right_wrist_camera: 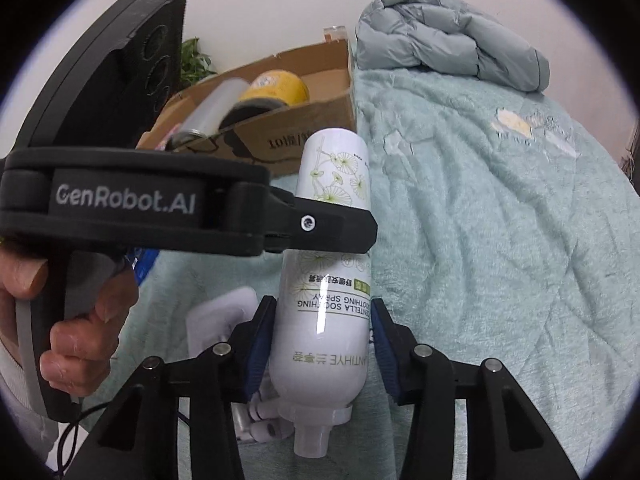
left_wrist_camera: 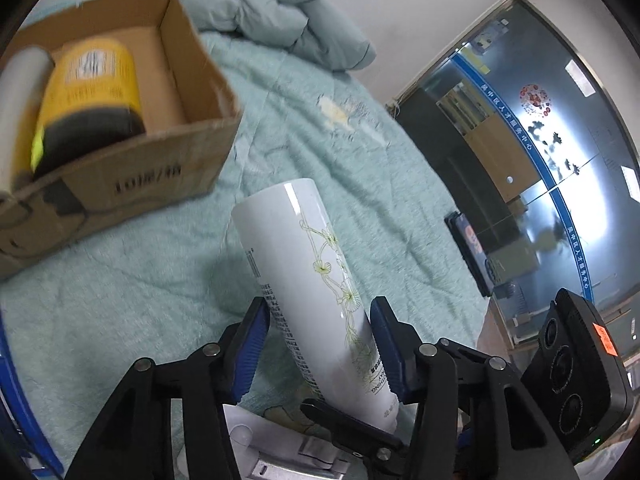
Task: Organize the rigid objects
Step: 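Carry the white spray bottle into the box beside the canister and release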
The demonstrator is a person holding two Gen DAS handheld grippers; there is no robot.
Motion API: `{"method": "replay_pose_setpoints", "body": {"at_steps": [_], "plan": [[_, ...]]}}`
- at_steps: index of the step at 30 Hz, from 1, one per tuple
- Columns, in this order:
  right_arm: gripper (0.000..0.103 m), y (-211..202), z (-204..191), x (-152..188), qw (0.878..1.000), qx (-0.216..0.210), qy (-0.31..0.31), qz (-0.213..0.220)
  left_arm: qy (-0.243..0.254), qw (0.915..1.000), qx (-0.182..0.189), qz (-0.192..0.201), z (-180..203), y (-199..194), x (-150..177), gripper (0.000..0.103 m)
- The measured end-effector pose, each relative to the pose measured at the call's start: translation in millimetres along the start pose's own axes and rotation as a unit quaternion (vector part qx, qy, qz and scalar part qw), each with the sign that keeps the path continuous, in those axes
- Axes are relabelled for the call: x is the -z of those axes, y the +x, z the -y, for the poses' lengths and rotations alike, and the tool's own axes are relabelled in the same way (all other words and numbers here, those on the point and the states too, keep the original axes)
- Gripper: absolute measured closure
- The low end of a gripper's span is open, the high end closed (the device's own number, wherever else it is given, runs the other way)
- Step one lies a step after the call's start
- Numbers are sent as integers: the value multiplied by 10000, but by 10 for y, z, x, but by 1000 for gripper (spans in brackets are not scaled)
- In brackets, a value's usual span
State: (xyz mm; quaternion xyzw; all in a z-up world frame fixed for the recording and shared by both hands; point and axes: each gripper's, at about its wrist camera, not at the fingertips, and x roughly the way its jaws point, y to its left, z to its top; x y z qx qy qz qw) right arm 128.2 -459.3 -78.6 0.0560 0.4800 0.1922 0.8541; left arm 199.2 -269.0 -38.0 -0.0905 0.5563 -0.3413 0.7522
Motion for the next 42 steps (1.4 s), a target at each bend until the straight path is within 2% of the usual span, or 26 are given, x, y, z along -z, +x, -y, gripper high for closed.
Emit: {"method": "replay_pose_setpoints", "body": {"at_steps": [6, 11, 16, 21, 24, 25, 27, 32, 37, 40, 42], "plan": [[58, -211, -131, -314, 9980, 0, -251, 574, 238, 9979, -89, 595, 127, -521, -224, 54], [58, -226, -260, -687, 9943, -44, -551, 916, 486, 9930, -317, 1033, 191, -929, -505, 54], [58, -209, -320, -1187, 9909, -132, -642, 1177, 631, 9880, -376, 1362, 128, -1338, -1025, 54], [58, -88, -385, -1821, 9913, -143, -738, 1084, 560, 9862, -514, 1471, -26, -1540, -1684, 54], [59, 95, -346, -2099, 9940, -251, -615, 864, 427, 9886, -605, 1313, -222, -1457, -2021, 54], [59, 175, -321, -2151, 9946, -270, -594, 808, 434, 9879, -603, 1359, -294, -1403, -2102, 55], [59, 386, -261, -2207, 9960, -270, -521, 669, 307, 9903, -658, 1181, -430, -1209, -2262, 55], [59, 848, -134, -2089, 9990, -146, -356, 235, 82, 9951, -648, 746, -727, -704, -2225, 56], [59, 1071, 8, -1870, 9996, -183, -211, -83, -6, 9972, -686, 282, -903, -235, -2177, 56], [59, 1135, 73, -1821, 9993, -314, -12, -187, -114, 9971, -732, 180, -952, -119, -2110, 56], [58, 1148, 30, -1804, 9995, -207, -84, -203, -124, 9959, -884, 156, -965, -57, -2114, 55]]}}
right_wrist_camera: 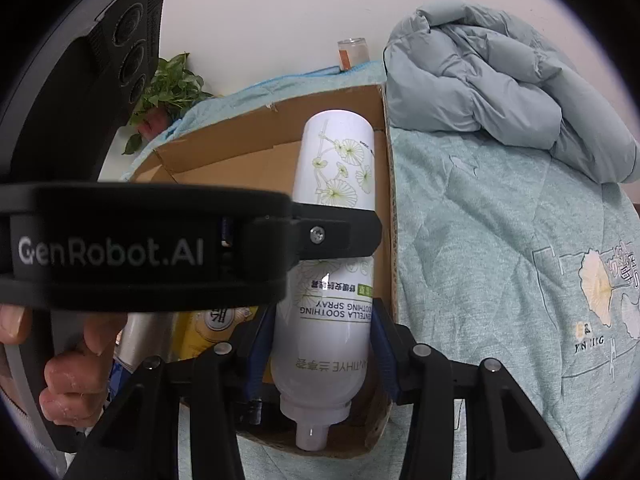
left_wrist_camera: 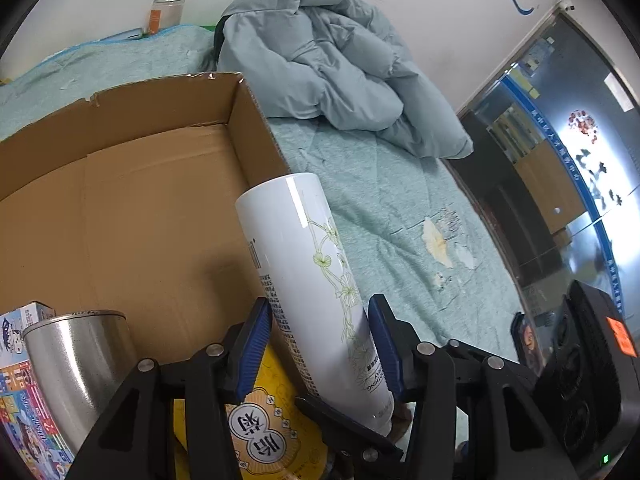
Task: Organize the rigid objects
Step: 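Carry the white spray bottle into the box beside the canister and release, then move the left gripper to the white folding phone stand on the quilt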
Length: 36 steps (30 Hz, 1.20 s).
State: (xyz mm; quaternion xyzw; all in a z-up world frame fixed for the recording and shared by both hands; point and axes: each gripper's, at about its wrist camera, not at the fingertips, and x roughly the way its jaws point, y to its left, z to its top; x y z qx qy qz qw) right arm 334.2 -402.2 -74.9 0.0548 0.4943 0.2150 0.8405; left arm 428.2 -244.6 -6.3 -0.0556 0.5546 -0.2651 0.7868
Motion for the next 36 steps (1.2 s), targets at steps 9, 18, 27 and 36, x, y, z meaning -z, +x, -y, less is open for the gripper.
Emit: {"method": "replay_pose_setpoints", "body": {"at_steps": [9, 18, 27, 36], "plan": [[56, -56, -57, 4, 9993, 370, -63, -50, 159, 9994, -300, -54, 98, 36, 54, 53], [19, -743, -35, 396, 9913, 798, -284, 1003, 1125, 9685, -1237, 1847, 602, -936, 979, 1], [19, -1134, -376, 980, 9851, 1161, -426, 1198, 712, 9476, -1711, 2602, 689, -1607, 1905, 1], [19, -1521, -705, 1353, 9887, 828, -416, 1182, 505, 9356, -2185, 2725, 718, -2499, 2494, 1]]}}
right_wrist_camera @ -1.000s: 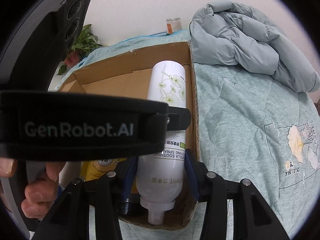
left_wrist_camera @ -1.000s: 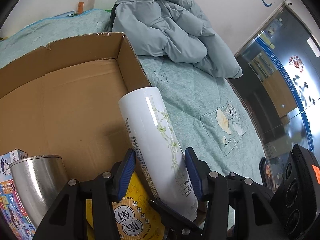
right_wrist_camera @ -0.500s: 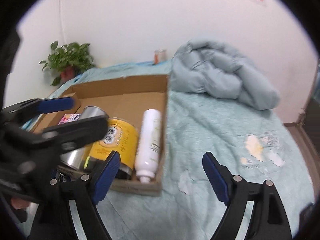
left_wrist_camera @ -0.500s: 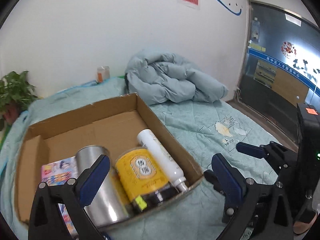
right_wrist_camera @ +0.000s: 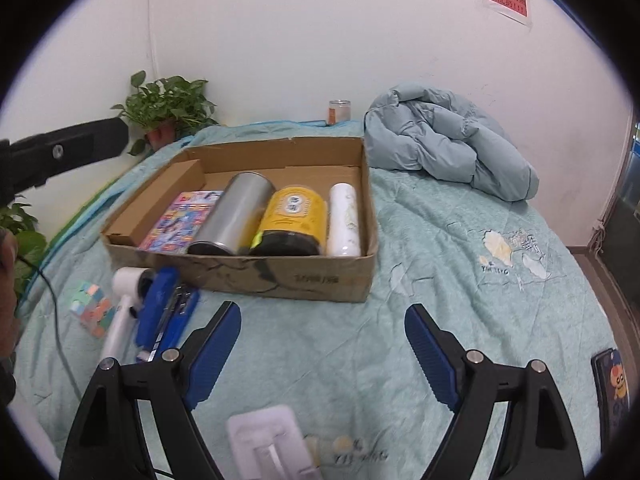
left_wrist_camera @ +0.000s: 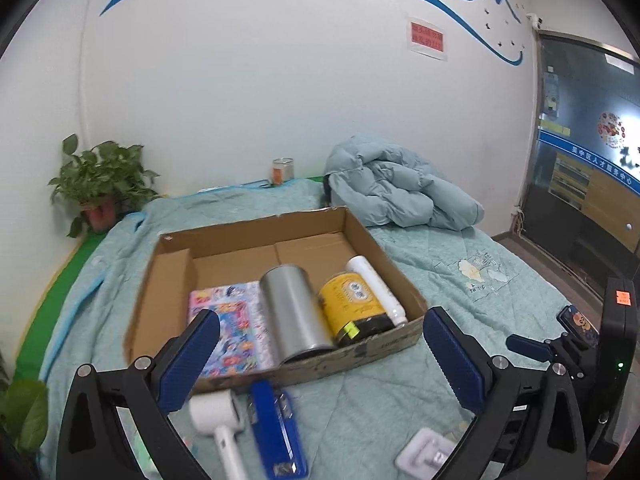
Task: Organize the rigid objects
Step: 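Move the left gripper to the white folding phone stand on the quilt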
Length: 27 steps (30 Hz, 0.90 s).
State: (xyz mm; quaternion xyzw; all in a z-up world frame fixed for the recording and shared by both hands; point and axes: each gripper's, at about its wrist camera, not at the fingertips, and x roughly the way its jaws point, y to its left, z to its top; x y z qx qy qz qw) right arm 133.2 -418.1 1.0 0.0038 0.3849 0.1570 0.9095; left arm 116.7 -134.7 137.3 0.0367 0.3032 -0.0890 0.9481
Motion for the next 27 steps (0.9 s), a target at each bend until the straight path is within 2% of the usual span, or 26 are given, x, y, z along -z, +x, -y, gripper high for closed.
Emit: {"method": "replay_pose_setpoints", "body": {"at_steps": [2, 5, 7, 9, 11, 13, 15, 17, 21, 23, 24, 27], "plan": [[19, -133, -41, 114, 10000, -86, 15, 2, -226, 9996, 51, -178, -84, -132, 143, 1], [19, -193, -93, 340, 9988, -455, -84, -176, -563, 9958, 396, -599, -146, -195, 531, 1], [19, -166, -145, 524, 9954, -846, -353, -294, -740, 9895, 820, -928, -143, -117, 900, 1], [19, -57, -197, 779, 9885, -1218, -720, -530, -1018, 9810, 1007, -1313, -135, 15, 1299, 1], [19, 66, -203, 1012, 9866, -1181, -840, -744, -1209, 9757, 1044, -1502, -111, 75, 1602, 1], [19, 191, -162, 1163, 9875, -1004, -755, -955, -1206, 9766, 953, -1503, -73, 79, 1835, 1], [19, 273, -119, 1216, 9887, -833, -641, -1066, -1214, 9769, 905, -1506, -43, 113, 1956, 1], [19, 307, -137, 1202, 9888, -715, -779, -1050, -1211, 9764, 898, -1549, -33, 146, 2005, 1], [20, 346, -307, 1225, 9824, -835, -1229, -1129, -1255, 9756, 938, -1541, -45, 173, 2004, 1], [25, 395, -419, 1279, 9793, -574, -1572, -1138, -1213, 9755, 943, -1577, -63, 264, 1930, 1], [32, 427, -456, 1297, 9772, -394, -1745, -1147, -1178, 9753, 961, -1605, -77, 297, 1892, 1], [36, 478, -381, 1241, 9749, -620, -1772, -1193, -1102, 9746, 1037, -1652, -94, 356, 1831, 1]]}}
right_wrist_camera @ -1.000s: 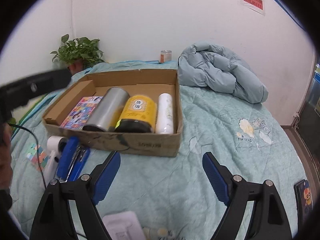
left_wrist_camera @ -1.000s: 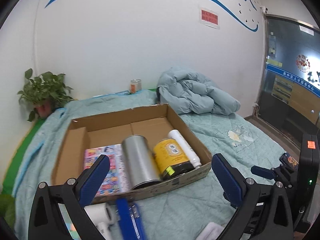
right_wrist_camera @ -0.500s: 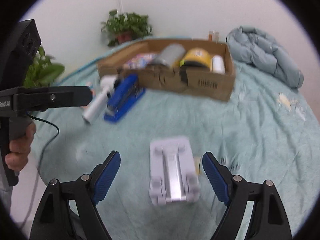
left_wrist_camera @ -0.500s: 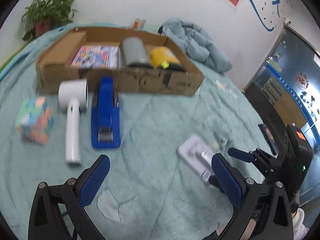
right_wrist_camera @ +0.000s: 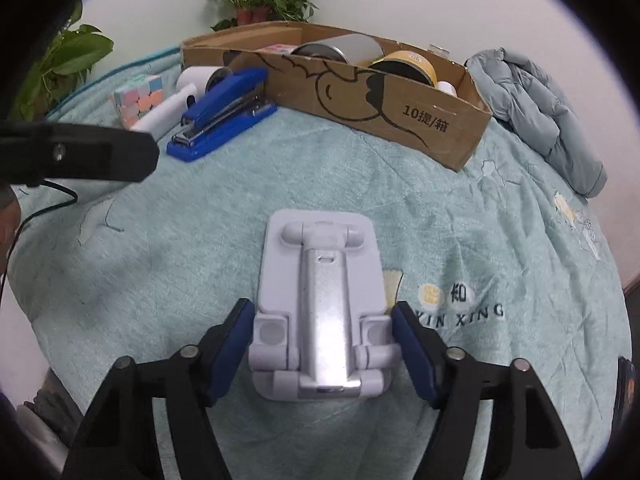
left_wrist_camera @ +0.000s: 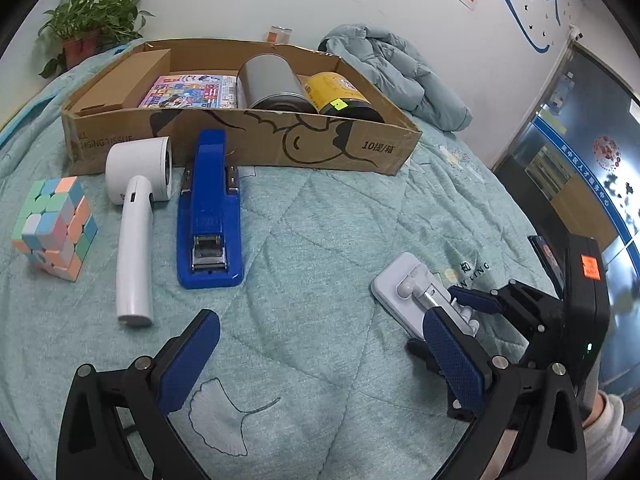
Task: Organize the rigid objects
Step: 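Move the left gripper to the white folding phone stand on the quilt, then grasp the white phone stand with the left gripper and lift it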
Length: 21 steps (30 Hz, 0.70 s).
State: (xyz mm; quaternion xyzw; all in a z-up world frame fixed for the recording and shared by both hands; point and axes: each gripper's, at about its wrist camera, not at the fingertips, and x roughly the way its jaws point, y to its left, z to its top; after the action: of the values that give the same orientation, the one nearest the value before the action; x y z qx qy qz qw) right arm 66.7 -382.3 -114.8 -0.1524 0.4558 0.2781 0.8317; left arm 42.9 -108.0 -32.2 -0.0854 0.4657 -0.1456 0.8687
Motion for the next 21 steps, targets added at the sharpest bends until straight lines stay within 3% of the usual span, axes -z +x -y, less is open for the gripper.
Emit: {"method": "replay_pose_setpoints", "body": {"at_steps": [4, 11, 16, 19, 21], "plan": [[37, 16, 130, -40, 9995, -166, 257, -110, 15, 9999, 128, -63, -12, 23, -49, 1], [38, 40, 220, -165, 9857, -562, 1581, -153, -336, 9954, 803, -402, -109, 179, -84, 1], [38, 70, -93, -310, 9799, -1054, 1690, -141, -354, 9913, 1096, -632, -183, 222, -85, 5], [36, 64, -251, -353, 9732, -1391, 1824, 150, -348, 9901, 1196, -642, -254, 175, -58, 7], [35, 15, -380, -373, 9741, -1539, 1586, 475, -471, 9882, 1280, -699, -330, 151, -18, 11]]}}
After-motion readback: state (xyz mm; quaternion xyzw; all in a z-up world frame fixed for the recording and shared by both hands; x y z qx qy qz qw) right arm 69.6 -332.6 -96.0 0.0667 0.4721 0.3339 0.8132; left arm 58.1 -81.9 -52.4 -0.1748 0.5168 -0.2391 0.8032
